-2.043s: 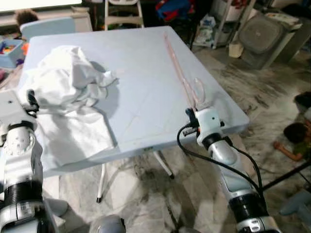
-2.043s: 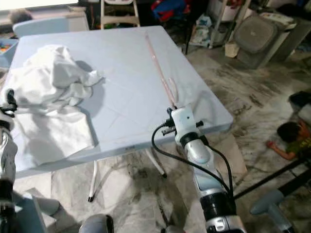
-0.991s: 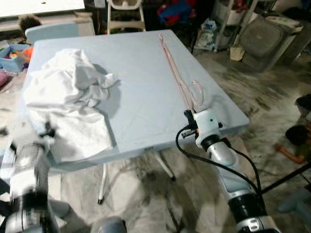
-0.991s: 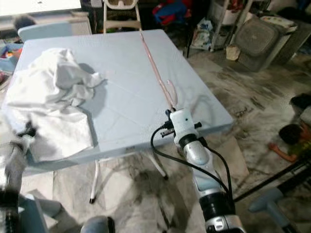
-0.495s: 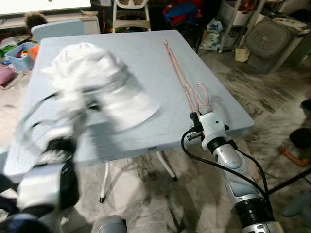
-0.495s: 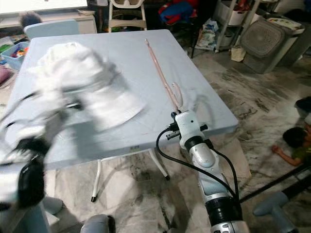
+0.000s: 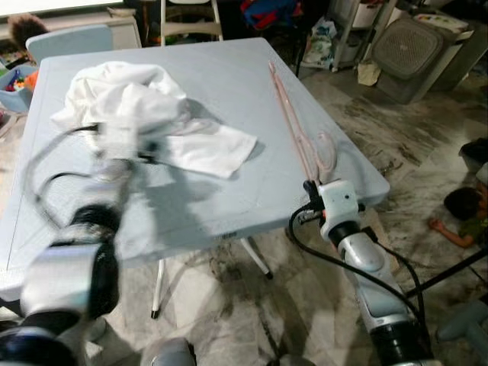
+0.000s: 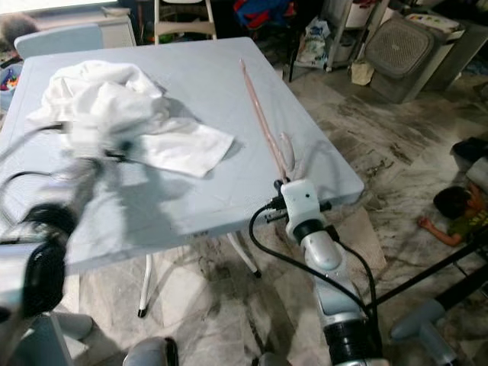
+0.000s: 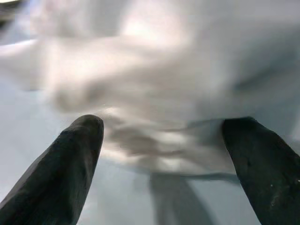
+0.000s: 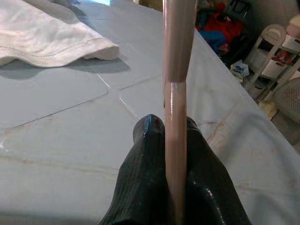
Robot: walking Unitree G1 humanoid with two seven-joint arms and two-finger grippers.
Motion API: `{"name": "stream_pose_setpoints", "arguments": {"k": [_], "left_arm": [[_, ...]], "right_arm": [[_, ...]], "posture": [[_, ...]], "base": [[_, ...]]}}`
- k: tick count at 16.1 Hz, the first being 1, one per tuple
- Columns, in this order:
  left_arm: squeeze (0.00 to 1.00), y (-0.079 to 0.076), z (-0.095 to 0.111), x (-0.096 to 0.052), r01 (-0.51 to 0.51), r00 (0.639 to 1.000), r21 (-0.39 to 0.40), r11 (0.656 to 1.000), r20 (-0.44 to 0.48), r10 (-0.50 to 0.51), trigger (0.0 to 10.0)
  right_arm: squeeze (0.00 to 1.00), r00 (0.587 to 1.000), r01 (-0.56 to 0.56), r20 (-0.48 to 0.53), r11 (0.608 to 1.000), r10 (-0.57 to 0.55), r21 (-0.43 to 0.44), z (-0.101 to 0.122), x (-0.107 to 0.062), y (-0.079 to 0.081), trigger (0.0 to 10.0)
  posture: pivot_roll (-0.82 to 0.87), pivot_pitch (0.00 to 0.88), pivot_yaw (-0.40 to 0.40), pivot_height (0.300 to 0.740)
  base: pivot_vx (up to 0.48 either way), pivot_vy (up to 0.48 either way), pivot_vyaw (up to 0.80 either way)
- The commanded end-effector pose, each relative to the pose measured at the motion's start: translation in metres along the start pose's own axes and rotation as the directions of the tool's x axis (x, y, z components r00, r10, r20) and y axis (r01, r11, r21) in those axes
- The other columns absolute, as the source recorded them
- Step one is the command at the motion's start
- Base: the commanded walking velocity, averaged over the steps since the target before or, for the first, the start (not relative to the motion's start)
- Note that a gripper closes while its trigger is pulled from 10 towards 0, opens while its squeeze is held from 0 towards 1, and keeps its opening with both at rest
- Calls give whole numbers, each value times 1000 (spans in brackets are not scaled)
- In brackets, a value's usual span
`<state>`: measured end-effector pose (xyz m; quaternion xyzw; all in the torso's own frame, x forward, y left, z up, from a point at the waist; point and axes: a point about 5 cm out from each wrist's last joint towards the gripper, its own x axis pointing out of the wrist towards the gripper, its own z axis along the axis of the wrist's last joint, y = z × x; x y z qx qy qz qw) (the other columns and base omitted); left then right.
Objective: Hang hanger
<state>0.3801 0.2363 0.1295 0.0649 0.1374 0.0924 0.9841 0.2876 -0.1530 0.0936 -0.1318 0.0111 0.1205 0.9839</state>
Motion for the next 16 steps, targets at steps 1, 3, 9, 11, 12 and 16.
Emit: {"name": "stream_pose_setpoints", "arguments": {"k": [1,3,9,11,12,16], "left_arm": [[0,5,-2,-2,-27,999,-13,1000,23,27,10000],[0,17,-16,-17,-77,992,-72,994,91,83,10000],[0,-10,-13,-66,-1,954,33,999,301,-9,10000],[0,-14,-4,-67,3,948,38,999,318,-15,10000],[0,-14,-2,-67,5,948,36,999,319,-16,10000],[0,-21,7,-75,31,942,24,999,334,-37,10000]], "right_arm": [[0,999,32,31,999,-31,-9,7,2,-2,10000],[0,994,109,27,994,-109,3,6,6,-8,10000],[0,990,131,50,989,-135,74,15,16,-2,10000],[0,991,92,85,985,-105,147,25,19,1,10000],[0,991,84,94,985,-99,151,28,19,2,10000],[0,989,74,113,985,-92,156,34,21,4,10000]], "posture": [[-51,0,-2,740],[-25,0,-3,740],[12,0,-18,740],[13,0,-21,740],[12,0,-21,740],[11,0,-20,740]], "base": [[0,0,0],[0,0,0],[0,0,0],[0,0,0],[0,0,0],[0,0,0]]}}
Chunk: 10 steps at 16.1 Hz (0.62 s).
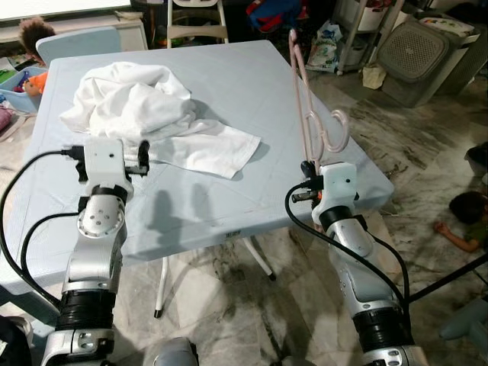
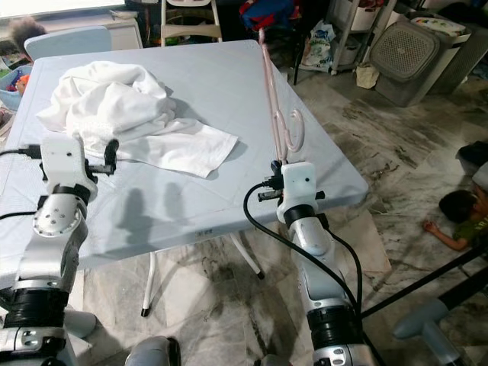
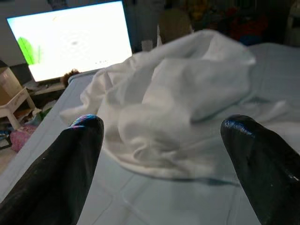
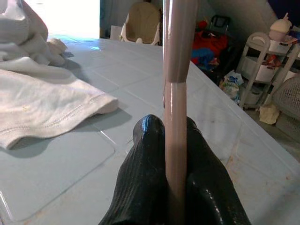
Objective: Hang hanger
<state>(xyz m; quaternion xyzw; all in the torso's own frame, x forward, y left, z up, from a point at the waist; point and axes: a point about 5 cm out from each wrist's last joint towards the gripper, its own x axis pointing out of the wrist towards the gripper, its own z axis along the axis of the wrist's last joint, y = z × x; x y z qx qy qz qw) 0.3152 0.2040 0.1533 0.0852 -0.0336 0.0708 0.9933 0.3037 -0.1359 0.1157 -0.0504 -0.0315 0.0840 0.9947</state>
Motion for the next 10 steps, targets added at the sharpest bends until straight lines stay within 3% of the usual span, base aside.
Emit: {"name": "stream_pose_setpoints", "arguments": {"k": [1,5,10], "left_arm": [[0,-7,1,-3,37,999,2,999,-5,-36,10000],[0,-18,3,-7,78,997,20,997,1,-78,10000],[0,-20,4,-7,80,997,12,997,1,-80,10000]], "right_arm": [[0,1000,-5,23,1000,5,5,8,3,-1,10000],[0,1000,10,22,1000,-10,-10,10,3,-5,10000],[0,1000,-4,18,1000,4,-4,9,1,-3,10000]], "posture": [[11,0,-20,740],[8,0,-21,740],[2,0,-17,740]], "base": [[0,0,0],[0,0,0],[-112,0,0]]}}
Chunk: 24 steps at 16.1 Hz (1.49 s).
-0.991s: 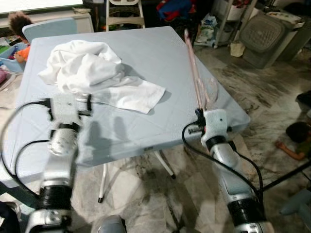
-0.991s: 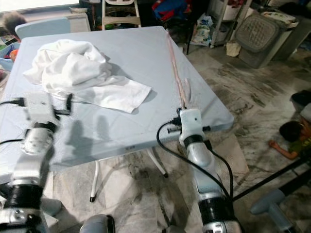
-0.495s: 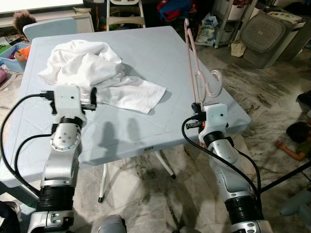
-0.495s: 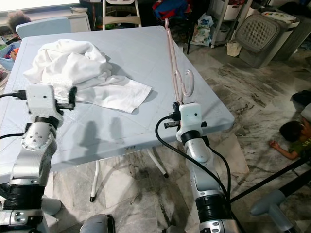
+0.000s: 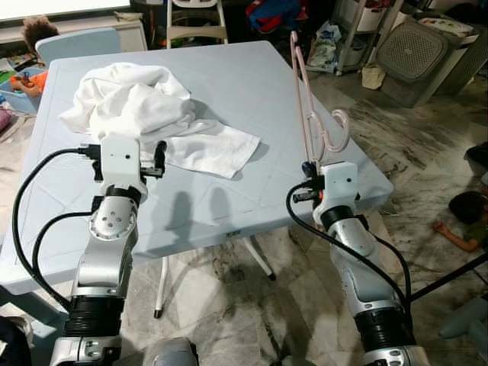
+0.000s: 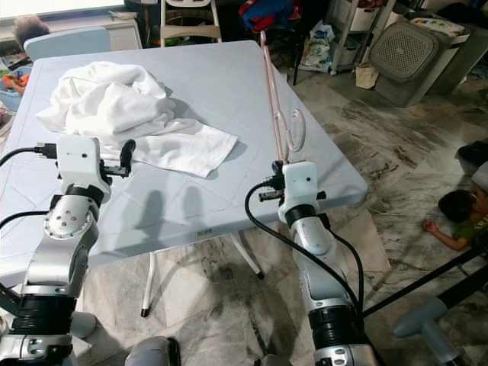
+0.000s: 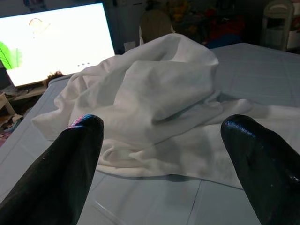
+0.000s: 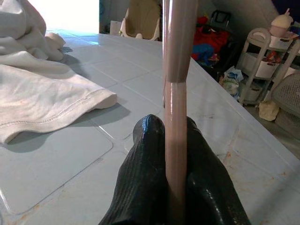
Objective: Hang hanger
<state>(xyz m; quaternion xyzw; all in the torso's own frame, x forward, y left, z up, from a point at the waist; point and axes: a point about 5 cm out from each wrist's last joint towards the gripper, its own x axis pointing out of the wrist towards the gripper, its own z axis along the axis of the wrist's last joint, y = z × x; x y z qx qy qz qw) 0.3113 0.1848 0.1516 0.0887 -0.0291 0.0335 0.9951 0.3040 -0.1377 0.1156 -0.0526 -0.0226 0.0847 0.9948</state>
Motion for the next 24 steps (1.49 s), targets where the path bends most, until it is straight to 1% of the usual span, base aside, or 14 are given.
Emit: {"name": "stream_pose_setpoints", "arguments": {"k": [1,2,4,13,15,16,18,22,24], "left_arm": [[0,-1,3,-1,3,1000,7,1000,3,-3,10000],[0,-1,3,-1,3,1000,7,1000,3,-3,10000],[0,-1,3,-1,-2,1000,13,1000,-2,2,10000],[0,-1,3,1,-5,1000,17,1000,-2,5,10000],[0,-1,3,2,-3,1000,15,1000,-1,3,10000],[0,-1,2,2,-3,1000,14,1000,-1,3,10000],[0,-1,0,1,4,1000,10,1000,-10,-4,10000],[0,-2,-2,2,13,1000,-20,1000,-24,-14,10000],[0,-3,-2,2,25,999,-28,999,-25,-26,10000]], "right_arm": [[0,998,-27,60,999,25,20,15,2,1,10000],[0,996,-43,79,999,40,30,20,2,3,10000],[0,992,-64,107,998,63,7,26,4,6,10000],[0,991,-83,109,996,82,6,28,5,7,10000],[0,994,-55,89,998,59,-41,25,5,5,10000],[0,995,-48,84,998,52,-44,24,5,4,10000],[0,998,-27,55,1000,28,-10,17,1,2,10000],[0,998,-29,51,1000,28,5,16,1,1,10000],[0,999,-26,37,1000,26,15,15,2,0,10000]], "posture": [[4,0,-19,740],[3,0,-19,740],[3,0,-19,740],[7,0,-22,740],[4,0,-17,740],[4,0,-17,740],[3,0,-16,740],[-4,0,-15,740],[-3,0,-17,740]], "base": [[-326,0,0],[-326,0,0],[-328,0,0],[-314,0,0],[0,0,0],[0,0,0],[0,0,0],[0,0,0],[0,439,0]]}}
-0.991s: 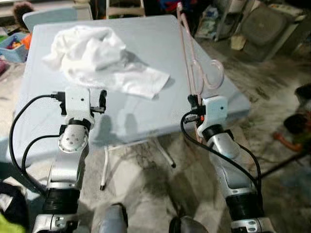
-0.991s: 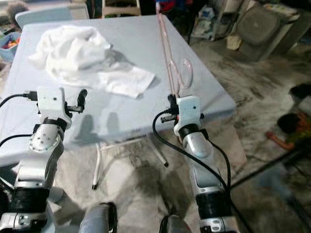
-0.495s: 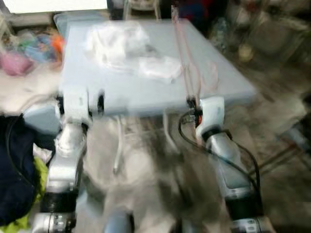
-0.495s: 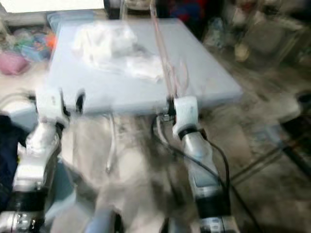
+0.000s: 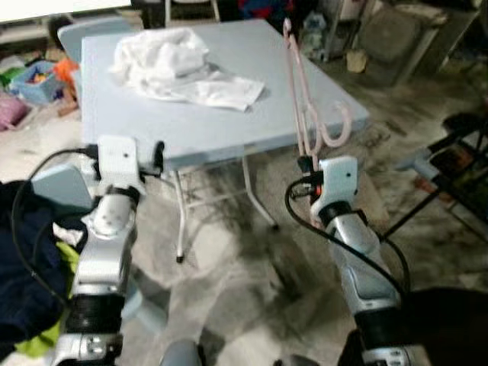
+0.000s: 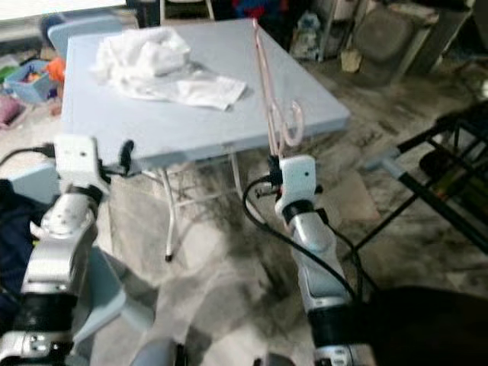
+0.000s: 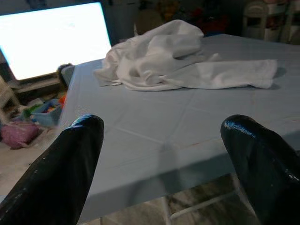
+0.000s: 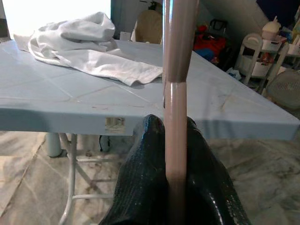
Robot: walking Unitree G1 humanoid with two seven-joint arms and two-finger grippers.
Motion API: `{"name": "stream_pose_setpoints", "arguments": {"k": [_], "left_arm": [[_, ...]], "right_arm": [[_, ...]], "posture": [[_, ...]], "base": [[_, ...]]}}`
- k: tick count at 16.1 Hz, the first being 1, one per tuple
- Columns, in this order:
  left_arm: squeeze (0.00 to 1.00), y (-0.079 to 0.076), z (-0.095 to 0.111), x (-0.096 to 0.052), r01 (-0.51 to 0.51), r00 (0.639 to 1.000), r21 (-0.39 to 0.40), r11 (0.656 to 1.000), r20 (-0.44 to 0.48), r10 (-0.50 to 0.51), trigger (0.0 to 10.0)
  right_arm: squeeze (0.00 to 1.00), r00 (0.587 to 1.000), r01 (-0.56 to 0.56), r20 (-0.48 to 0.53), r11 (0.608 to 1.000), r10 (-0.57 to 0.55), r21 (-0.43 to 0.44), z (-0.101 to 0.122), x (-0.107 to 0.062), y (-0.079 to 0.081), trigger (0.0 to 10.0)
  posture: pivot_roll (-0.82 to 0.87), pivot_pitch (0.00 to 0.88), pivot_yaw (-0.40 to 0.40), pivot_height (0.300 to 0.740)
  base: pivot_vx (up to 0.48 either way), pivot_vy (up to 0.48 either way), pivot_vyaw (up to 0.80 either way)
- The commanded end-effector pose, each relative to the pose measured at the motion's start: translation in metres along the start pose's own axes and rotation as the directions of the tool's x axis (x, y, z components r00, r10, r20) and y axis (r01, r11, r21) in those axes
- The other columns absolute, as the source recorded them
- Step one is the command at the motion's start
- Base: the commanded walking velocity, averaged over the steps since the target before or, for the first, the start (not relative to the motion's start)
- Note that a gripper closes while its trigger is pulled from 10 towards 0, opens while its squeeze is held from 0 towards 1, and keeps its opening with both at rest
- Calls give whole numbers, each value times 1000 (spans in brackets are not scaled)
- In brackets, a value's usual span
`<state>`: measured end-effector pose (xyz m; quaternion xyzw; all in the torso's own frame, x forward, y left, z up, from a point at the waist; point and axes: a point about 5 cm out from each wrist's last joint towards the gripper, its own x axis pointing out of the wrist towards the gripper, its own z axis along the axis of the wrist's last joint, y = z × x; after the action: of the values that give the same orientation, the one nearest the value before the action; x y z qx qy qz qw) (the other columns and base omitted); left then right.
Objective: Hang hanger
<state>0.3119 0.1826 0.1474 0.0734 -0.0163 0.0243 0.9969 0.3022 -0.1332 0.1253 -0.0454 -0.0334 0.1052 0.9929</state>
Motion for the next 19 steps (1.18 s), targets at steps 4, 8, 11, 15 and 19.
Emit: {"name": "stream_pose_setpoints", "arguments": {"k": [4,8,11,15,19], "left_arm": [[0,-1,0,1,18,1000,8,1000,-2,-18,10000],[0,-1,0,1,34,999,16,999,-3,-34,10000],[0,-2,1,1,49,999,16,999,-1,-49,10000],[0,-1,1,3,61,998,10,998,-4,-61,10000],[0,1,-1,6,71,997,-1,997,-13,-71,10000]], "right_arm": [[0,1000,4,6,1000,-4,3,4,2,-2,10000],[0,1000,6,1,1000,-6,6,3,2,-2,10000],[0,1000,9,-2,1000,-9,7,3,2,-2,10000],[0,1000,15,-8,1000,-15,5,2,2,-3,10000],[0,999,35,-29,999,-35,4,-2,-2,-5,10000]], "posture": [[-3,0,-17,740],[-2,0,-14,740],[-2,0,-11,740],[-10,0,-4,740],[-14,0,-1,740]], "base": [[0,480,-800],[0,347,-800],[0,0,-800],[0,0,-800],[0,0,-800]]}}
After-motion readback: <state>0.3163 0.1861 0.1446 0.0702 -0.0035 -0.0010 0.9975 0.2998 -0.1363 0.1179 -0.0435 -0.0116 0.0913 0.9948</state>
